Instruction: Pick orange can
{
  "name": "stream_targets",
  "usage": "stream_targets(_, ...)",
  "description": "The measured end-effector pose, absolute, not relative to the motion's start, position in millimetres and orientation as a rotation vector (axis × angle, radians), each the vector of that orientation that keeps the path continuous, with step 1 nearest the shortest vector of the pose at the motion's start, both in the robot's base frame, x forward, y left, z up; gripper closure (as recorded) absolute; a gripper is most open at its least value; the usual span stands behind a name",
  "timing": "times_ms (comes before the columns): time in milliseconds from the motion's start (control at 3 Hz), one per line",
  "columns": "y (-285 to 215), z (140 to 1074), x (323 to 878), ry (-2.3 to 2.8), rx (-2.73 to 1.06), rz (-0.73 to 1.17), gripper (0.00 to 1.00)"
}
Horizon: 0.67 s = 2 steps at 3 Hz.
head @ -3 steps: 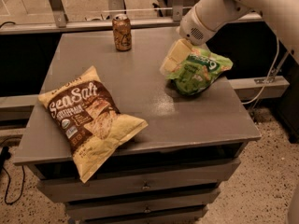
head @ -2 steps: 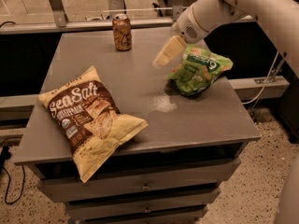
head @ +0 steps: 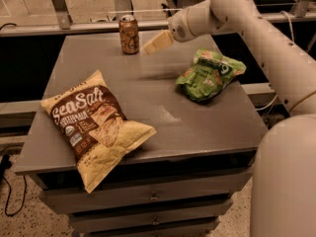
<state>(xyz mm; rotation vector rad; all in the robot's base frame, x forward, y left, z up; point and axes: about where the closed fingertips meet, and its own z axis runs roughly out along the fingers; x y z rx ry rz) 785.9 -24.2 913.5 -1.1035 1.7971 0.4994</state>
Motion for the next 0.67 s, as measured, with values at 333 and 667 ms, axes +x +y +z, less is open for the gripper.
stream_targets(333, -1.0, 906.3, 819.5, 1.758, -1.007, 0.554, 0.00)
stream_targets(667, 18.7, 899.1, 845.2, 1.742, -0.927, 0.547, 0.00)
